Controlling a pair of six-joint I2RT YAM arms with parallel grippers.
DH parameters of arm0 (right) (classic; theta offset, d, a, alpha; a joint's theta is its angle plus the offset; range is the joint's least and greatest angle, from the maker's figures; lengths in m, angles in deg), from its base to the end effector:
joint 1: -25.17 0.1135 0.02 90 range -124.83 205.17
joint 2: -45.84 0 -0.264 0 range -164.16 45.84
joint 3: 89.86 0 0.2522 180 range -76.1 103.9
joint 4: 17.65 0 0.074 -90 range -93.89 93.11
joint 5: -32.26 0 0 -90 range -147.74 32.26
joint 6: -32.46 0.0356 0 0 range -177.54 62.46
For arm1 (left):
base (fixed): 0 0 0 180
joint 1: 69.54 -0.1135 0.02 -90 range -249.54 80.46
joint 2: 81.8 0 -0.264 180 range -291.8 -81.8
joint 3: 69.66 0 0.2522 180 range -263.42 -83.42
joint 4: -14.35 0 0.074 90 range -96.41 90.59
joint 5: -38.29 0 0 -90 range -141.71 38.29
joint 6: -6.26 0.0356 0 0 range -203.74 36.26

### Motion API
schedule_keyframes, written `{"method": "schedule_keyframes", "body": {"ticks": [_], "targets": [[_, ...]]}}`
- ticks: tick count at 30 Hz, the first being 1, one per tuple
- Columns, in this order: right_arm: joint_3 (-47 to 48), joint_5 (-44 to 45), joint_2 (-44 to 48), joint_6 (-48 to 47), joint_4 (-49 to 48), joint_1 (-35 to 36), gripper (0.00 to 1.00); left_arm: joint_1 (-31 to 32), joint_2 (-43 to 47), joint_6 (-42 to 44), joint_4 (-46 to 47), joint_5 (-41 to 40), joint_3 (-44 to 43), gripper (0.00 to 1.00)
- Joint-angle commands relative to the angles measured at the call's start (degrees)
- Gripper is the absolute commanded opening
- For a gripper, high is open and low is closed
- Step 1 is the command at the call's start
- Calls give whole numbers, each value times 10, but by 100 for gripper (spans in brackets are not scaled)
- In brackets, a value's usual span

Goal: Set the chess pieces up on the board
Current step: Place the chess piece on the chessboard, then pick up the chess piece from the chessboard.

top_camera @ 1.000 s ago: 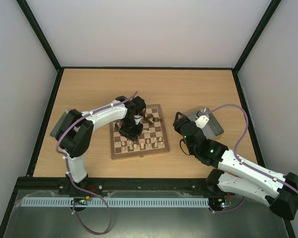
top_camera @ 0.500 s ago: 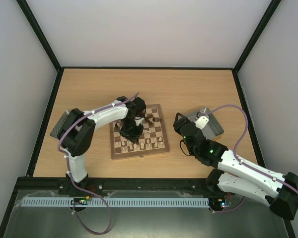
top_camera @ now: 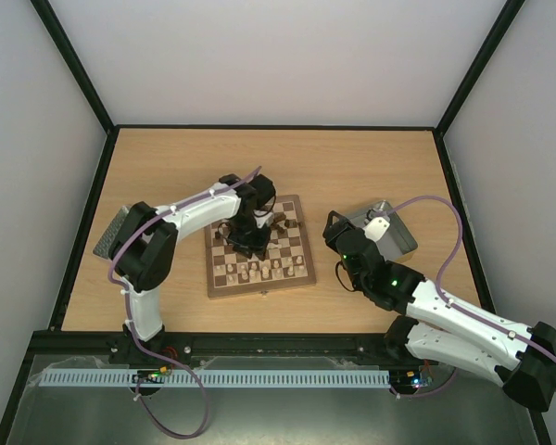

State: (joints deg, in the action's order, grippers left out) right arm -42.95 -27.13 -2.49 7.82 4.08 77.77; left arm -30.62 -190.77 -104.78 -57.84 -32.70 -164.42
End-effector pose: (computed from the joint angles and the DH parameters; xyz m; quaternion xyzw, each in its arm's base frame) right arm 0.1315 0.1422 0.2633 0.2340 0.7839 0.3418 0.4626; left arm 0.2705 -0.2333 0.1938 -0.1583 -0.9730 0.1584 0.0556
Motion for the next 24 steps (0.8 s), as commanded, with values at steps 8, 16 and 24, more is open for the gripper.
{"method": "schedule_keyframes", "body": {"ticks": [8, 16, 24], "targets": [[26, -49, -33, -80, -9, -1, 57, -16, 93, -49, 82, -96, 9, 42], [127, -207, -191, -257, 10, -3, 54, -22, 257, -115, 286, -171, 167, 43], [207, -321, -327, -475, 66, -13, 41, -65, 388, -147, 399, -168, 301, 45]]}}
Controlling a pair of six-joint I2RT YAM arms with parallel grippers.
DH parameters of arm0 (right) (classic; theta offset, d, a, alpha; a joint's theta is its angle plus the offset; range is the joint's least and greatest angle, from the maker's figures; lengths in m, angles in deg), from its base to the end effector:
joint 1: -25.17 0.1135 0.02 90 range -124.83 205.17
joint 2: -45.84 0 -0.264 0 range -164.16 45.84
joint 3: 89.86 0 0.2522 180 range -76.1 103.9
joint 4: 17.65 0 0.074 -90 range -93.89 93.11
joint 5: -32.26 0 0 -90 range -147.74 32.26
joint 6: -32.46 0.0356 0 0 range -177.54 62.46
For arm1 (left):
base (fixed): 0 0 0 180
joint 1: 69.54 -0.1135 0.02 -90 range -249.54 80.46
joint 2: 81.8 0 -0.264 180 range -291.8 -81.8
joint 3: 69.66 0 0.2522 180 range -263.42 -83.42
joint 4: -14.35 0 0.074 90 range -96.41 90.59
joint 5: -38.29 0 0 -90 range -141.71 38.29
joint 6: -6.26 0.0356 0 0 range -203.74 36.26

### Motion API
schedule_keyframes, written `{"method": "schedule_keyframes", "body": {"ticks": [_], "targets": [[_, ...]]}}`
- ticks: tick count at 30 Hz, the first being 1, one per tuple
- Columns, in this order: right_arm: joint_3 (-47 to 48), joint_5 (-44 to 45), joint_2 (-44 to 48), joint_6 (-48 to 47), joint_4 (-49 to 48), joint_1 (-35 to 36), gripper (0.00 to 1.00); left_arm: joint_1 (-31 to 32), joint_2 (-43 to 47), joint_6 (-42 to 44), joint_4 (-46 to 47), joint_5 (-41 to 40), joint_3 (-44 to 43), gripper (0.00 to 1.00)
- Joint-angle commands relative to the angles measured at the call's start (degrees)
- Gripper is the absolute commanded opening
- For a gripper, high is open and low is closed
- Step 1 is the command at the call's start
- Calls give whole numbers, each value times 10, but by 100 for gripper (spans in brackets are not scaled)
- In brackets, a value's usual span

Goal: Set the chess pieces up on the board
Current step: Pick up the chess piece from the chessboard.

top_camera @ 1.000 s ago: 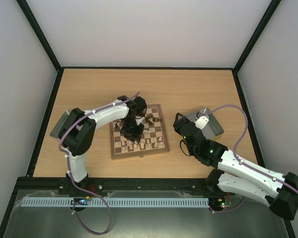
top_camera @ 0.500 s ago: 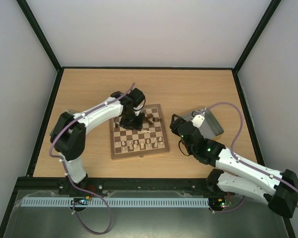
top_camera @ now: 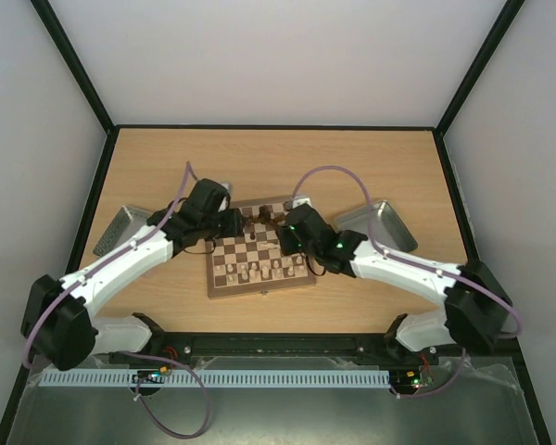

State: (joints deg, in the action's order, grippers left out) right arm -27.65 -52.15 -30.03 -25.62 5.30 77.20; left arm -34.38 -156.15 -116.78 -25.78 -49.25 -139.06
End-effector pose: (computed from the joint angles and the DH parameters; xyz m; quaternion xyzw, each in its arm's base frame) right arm 0.1802 0.2253 0.2447 -0.1342 0.8825 0.2677 0.3627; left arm 0.2259 -0.1610 0.2684 0.0253 0.9236 -0.2306 0.3052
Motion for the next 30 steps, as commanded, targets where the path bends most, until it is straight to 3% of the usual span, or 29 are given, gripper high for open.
{"method": "schedule_keyframes", "body": {"ticks": [1, 10, 14, 30], "targets": [[67, -76, -68, -168, 66, -8, 40, -36, 50, -25, 89, 14, 63, 46], [158, -142, -176, -329, 144, -8, 40, -84, 86, -6, 112, 75, 137, 45], [203, -138, -228, -371, 189, -10, 29, -98, 92, 1, 115, 90, 144, 45], [246, -123, -312, -420, 233, -26, 33, -111, 89, 1, 121, 115, 155, 45]]}}
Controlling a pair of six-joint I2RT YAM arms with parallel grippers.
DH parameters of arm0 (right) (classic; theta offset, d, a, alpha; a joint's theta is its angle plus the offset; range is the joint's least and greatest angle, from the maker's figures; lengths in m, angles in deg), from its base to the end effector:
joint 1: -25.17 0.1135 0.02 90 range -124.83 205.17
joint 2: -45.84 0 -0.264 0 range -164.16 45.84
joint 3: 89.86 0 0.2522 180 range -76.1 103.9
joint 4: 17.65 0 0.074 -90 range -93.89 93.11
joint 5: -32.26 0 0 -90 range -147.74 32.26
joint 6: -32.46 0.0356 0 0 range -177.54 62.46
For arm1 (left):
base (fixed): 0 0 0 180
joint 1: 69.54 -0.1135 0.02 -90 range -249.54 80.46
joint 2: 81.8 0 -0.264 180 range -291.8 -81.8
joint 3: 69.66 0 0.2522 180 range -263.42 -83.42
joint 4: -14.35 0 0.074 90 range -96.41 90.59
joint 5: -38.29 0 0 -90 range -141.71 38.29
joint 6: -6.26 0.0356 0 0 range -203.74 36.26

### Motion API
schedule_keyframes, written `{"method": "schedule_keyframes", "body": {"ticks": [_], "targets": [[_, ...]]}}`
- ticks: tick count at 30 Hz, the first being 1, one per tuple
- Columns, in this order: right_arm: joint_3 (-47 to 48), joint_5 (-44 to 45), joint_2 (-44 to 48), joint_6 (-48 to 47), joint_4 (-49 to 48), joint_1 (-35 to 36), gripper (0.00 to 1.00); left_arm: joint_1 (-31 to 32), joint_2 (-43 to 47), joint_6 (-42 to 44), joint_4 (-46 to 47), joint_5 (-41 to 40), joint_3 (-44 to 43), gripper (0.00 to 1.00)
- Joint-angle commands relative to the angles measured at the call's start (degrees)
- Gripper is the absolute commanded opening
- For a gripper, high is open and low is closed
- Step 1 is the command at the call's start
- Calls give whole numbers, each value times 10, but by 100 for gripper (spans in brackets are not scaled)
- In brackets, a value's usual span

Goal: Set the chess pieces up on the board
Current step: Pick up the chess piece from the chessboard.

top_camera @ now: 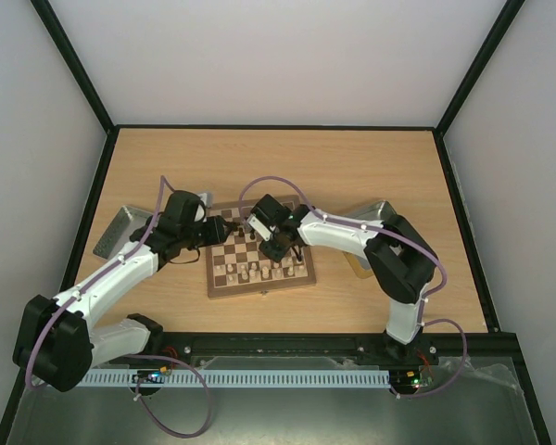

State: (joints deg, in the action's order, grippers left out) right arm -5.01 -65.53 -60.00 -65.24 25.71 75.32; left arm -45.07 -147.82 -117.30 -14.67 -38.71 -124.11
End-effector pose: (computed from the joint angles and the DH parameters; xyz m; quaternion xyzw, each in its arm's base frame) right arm 0.2365 0.2909 0.1786 -0.4837 0.8442 0.1419 0.1825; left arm 0.2172 -0.1077 0.2334 -0.0244 0.9035 -0.2914 0.3133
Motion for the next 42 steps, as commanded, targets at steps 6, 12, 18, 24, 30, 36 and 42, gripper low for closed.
{"method": "schedule_keyframes", "body": {"ticks": [6, 12, 18, 24, 30, 36, 42], "targets": [[20, 15, -20, -29, 32, -13, 26, -5, 4, 3, 12, 15, 6, 45], [23, 24, -25, -31, 36, -13, 17, -6, 15, -1, 11, 16, 6, 45], [17, 36, 18, -23, -1, -13, 16, -6, 30, -14, 19, 16, 8, 45], [-26, 29, 99, -19, -73, -13, 16, -7, 42, -68, 50, 100, -3, 50], [-79, -50, 176, -19, -133, -13, 16, -7, 54, -172, 152, 193, 9, 63], [-122, -125, 246, -16, -188, -13, 16, -7, 35, -206, 204, 258, 10, 65], [-134, -153, 275, -6, -217, -13, 16, -6, 14, -219, 232, 290, 22, 52]]}}
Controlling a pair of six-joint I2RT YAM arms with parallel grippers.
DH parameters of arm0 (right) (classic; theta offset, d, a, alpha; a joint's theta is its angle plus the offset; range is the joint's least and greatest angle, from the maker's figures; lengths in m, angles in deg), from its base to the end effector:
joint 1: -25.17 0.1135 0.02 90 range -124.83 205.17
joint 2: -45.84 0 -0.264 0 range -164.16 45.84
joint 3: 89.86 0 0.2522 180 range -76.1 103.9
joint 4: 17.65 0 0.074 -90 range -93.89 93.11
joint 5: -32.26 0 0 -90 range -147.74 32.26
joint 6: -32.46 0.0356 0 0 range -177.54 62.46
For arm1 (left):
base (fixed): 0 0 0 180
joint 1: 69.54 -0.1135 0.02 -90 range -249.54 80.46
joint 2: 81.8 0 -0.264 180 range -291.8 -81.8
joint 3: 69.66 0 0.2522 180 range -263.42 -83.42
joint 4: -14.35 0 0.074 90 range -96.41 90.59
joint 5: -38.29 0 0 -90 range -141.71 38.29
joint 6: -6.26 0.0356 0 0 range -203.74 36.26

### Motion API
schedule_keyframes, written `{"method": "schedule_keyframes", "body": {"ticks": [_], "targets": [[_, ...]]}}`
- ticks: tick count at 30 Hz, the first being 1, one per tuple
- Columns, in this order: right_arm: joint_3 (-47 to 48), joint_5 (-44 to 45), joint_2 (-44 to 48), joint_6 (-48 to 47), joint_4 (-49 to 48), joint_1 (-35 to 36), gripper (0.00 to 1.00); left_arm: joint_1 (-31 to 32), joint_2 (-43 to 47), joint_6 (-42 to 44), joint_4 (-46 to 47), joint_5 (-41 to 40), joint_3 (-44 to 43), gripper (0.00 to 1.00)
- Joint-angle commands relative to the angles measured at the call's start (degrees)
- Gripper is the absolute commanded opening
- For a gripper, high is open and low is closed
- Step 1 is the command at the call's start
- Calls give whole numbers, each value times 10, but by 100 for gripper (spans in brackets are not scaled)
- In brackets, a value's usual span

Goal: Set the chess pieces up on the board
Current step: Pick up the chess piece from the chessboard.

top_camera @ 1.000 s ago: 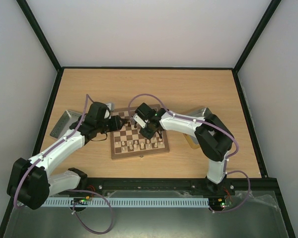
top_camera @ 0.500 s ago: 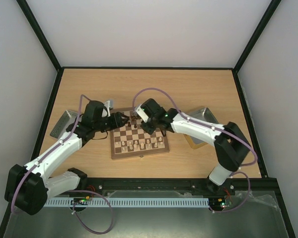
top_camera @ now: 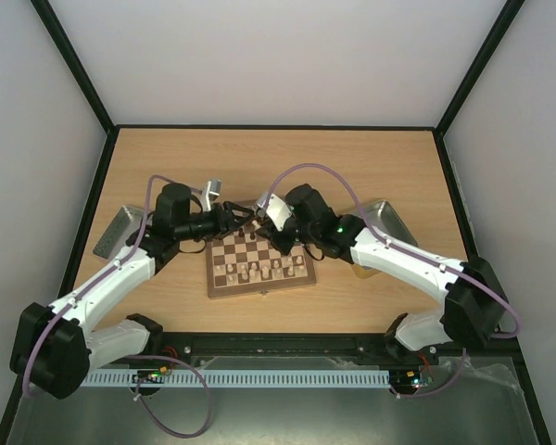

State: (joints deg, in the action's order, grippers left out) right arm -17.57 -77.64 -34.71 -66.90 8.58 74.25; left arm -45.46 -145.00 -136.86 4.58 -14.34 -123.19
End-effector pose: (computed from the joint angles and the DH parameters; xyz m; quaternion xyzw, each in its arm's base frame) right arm 0.1971 0.2458 0.2768 -0.4957 0.7214 0.2996 0.3795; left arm 0.2158 -0.1201 0.2727 -0.0148 0.7950 -0.5457 0.2644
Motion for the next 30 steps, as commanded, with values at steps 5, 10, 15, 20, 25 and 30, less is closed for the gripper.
{"method": "schedule_keyframes", "body": {"ticks": [5, 10, 15, 20, 25, 30], "targets": [[-8, -37, 27, 16, -53, -2, 17, 5, -26, -27, 53, 57, 15, 43], [-10, -36, 28, 23, -60, -2, 18, 7, -31, -25, 53, 60, 15, 27], [-11, -34, 25, 31, -63, -3, 19, 12, -22, -13, 31, 51, 18, 19], [-6, -37, 24, 43, -59, -2, 26, 13, -16, -14, 28, 46, 22, 6], [-2, -52, 35, 64, -27, -2, 53, 12, -8, -32, 32, 35, 16, 3], [-45, -45, 95, 143, -78, -2, 70, 12, -1, -73, 45, 31, 11, 3]]}}
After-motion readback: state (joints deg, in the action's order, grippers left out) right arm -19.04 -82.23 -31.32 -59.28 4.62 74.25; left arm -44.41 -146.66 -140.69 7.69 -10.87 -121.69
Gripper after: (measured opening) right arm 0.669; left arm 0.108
